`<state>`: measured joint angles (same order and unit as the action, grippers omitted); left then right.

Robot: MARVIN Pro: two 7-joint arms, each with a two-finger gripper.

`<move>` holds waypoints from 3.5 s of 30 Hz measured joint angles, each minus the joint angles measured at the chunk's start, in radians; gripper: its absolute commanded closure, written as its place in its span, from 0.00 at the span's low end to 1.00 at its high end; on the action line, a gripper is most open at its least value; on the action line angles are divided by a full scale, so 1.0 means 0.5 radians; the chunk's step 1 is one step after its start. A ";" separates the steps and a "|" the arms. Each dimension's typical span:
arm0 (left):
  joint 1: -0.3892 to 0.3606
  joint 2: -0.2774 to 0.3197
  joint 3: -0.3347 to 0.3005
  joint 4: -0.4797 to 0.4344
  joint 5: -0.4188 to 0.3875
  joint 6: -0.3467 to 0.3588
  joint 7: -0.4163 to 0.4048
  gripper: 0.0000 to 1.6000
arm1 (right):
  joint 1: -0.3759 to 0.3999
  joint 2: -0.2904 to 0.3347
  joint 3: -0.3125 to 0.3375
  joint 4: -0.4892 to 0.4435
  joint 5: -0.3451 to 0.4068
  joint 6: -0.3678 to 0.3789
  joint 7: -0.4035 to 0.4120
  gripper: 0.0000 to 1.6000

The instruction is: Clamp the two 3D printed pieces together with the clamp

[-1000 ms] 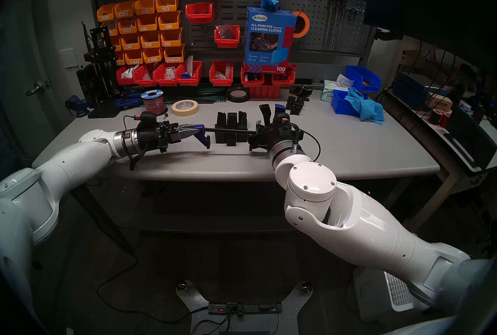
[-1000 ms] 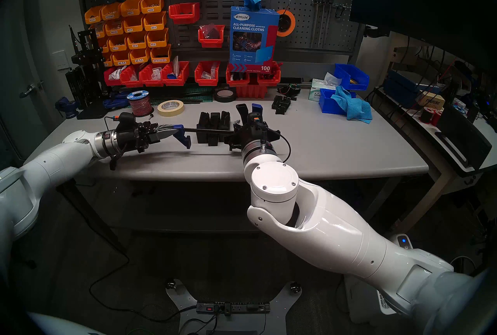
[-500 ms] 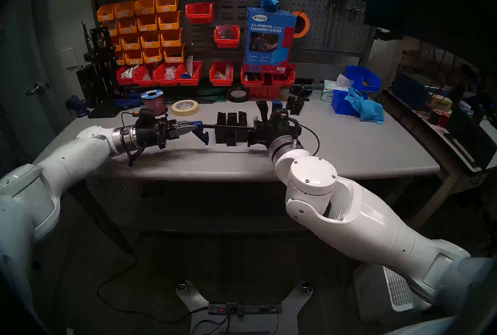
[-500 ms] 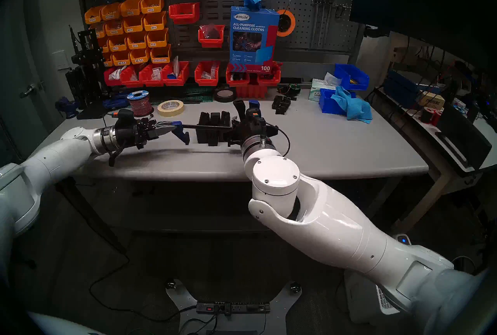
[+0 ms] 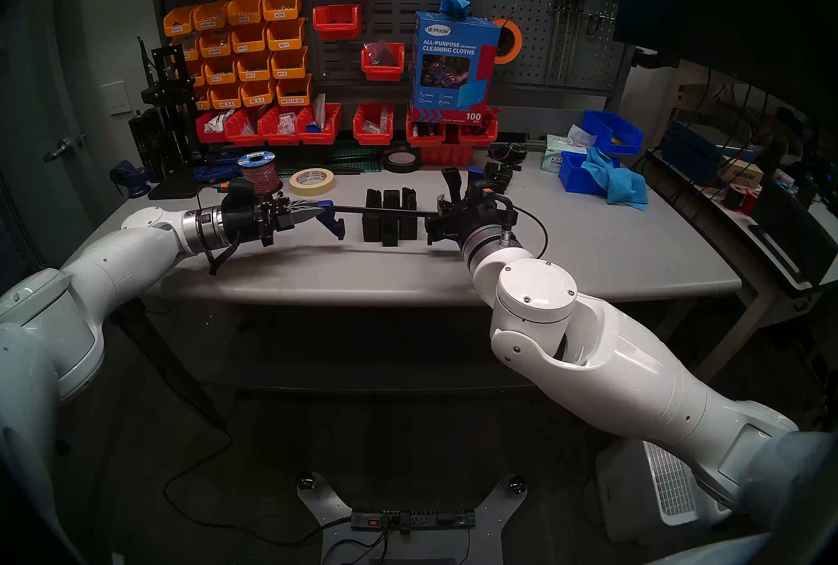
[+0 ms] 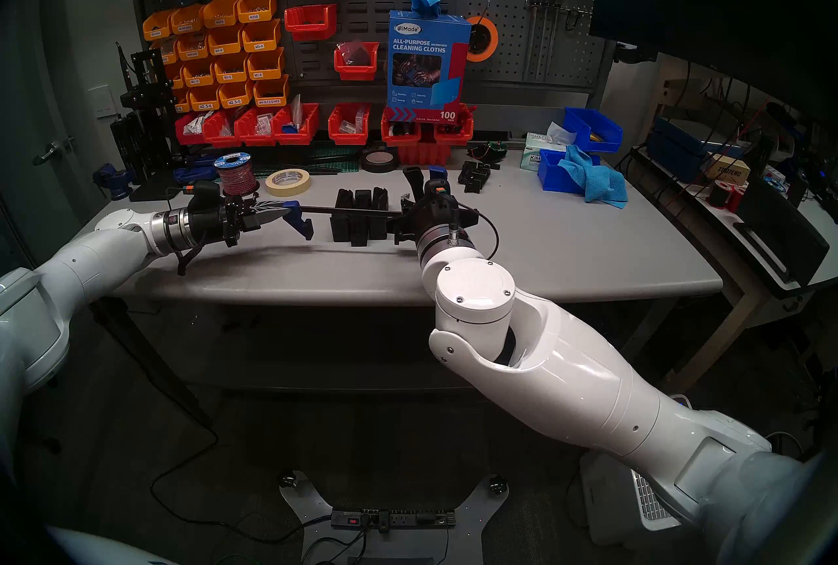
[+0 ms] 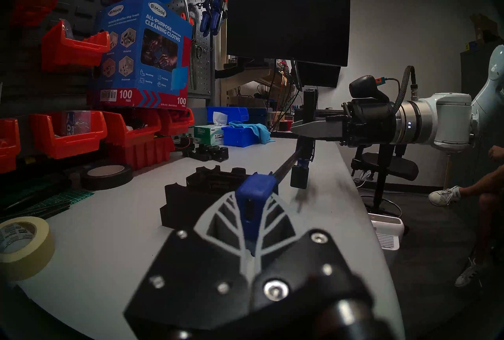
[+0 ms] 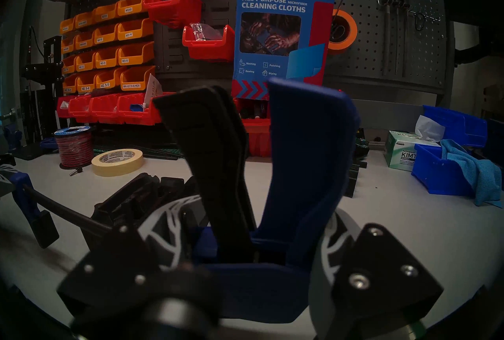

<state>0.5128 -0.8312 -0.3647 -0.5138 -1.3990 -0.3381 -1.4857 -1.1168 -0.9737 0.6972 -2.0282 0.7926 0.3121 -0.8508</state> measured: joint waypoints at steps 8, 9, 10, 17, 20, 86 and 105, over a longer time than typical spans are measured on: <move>-0.016 -0.048 0.001 0.069 0.012 -0.006 0.001 1.00 | 0.023 -0.014 0.001 0.049 0.005 -0.005 0.009 1.00; -0.017 -0.051 0.001 0.074 0.012 -0.007 0.001 1.00 | 0.026 -0.017 0.001 0.055 0.005 -0.006 0.011 1.00; -0.019 -0.056 0.001 0.083 0.012 -0.008 0.002 1.00 | 0.030 -0.024 0.000 0.068 0.004 -0.008 0.016 1.00; -0.025 -0.077 0.002 0.134 0.013 -0.015 0.004 1.00 | 0.059 -0.065 -0.007 0.164 -0.004 -0.034 0.068 1.00; -0.027 -0.082 0.002 0.152 0.013 -0.016 0.005 1.00 | 0.072 -0.082 -0.011 0.196 -0.010 -0.044 0.085 1.00; -0.043 -0.124 0.018 0.155 0.012 -0.012 0.004 1.00 | 0.178 -0.133 0.030 0.477 -0.040 -0.195 0.267 1.00; -0.118 -0.273 0.060 0.382 0.088 -0.028 0.002 1.00 | 0.165 -0.073 0.041 0.437 -0.033 -0.196 0.260 1.00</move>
<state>0.4540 -0.9676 -0.3349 -0.3228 -1.3550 -0.3519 -1.4848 -1.0345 -1.0102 0.7179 -1.8095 0.7763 0.2141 -0.7207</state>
